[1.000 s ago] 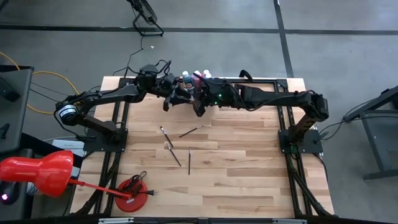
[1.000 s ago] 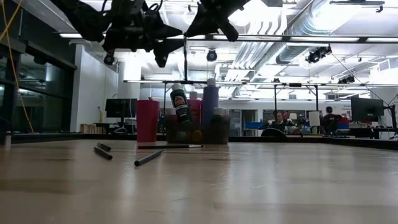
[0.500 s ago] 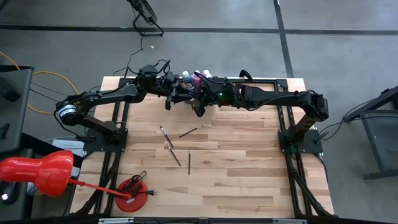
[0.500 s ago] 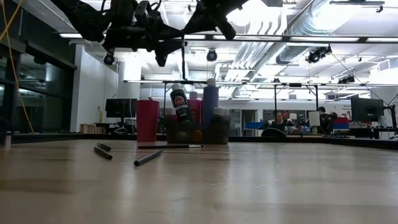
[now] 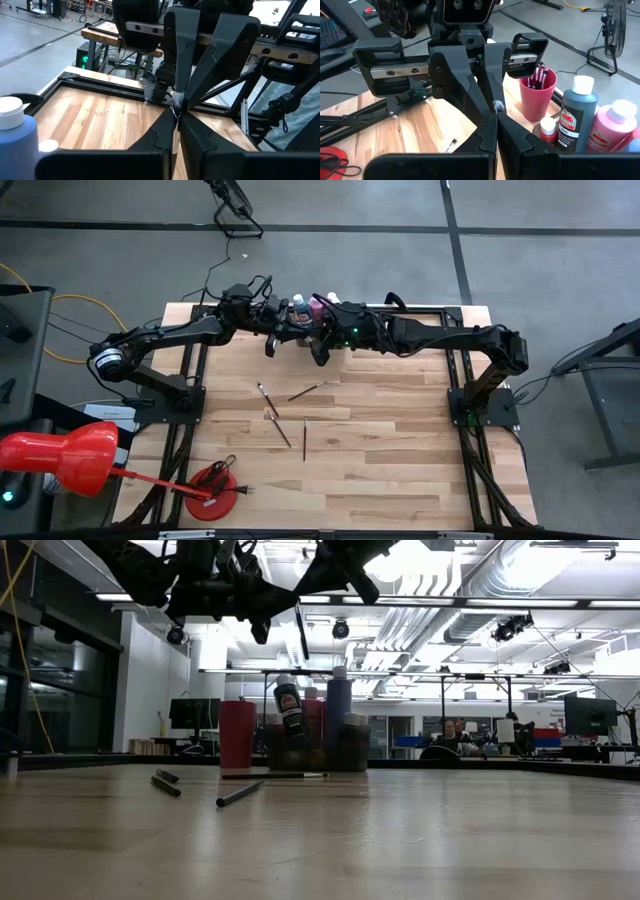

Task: Pick & Place Paint Supplies
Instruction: Put the black paint brush into the pink cup

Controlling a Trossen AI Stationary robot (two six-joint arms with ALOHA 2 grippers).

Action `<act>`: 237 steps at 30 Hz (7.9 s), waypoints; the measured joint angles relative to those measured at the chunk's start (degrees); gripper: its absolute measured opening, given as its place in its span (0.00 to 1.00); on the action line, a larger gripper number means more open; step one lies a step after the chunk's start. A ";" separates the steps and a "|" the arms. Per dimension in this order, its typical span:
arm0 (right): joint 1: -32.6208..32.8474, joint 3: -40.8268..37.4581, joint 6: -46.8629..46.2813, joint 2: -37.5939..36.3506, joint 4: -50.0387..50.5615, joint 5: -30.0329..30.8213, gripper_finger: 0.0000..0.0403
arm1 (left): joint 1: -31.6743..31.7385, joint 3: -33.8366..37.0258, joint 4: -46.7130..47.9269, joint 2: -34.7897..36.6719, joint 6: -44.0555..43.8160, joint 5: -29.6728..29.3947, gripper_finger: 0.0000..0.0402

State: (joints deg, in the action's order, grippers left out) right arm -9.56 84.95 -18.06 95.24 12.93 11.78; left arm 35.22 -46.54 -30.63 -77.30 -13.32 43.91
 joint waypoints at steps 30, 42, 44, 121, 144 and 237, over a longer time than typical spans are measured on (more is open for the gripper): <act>-3.85 0.02 -7.19 -7.85 6.85 0.23 0.53 | 24.94 -0.04 17.59 4.39 18.29 -8.94 0.00; -4.14 0.02 -13.32 -7.65 11.97 3.48 0.53 | 24.79 -0.02 21.85 4.39 22.07 -15.56 0.12; -4.44 0.02 -16.35 -7.58 13.43 3.66 0.53 | 24.79 -0.02 21.84 4.39 22.07 -15.60 0.19; 13.73 -84.46 -20.01 -94.68 -19.78 -1.43 0.53 | -6.44 -10.27 37.67 1.27 17.21 -33.76 0.46; 13.20 -84.50 -5.76 -94.42 -19.46 -1.41 0.53 | -18.18 -32.90 62.16 -22.01 14.64 -48.88 0.46; 13.19 -84.59 -5.81 -94.38 -19.51 -1.37 0.53 | -20.52 -51.29 79.62 -25.68 24.28 -50.63 0.00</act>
State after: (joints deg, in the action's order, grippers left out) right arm 3.62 0.36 -23.88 0.86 -6.57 10.41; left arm 14.70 -97.83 48.99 -102.98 10.96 -6.71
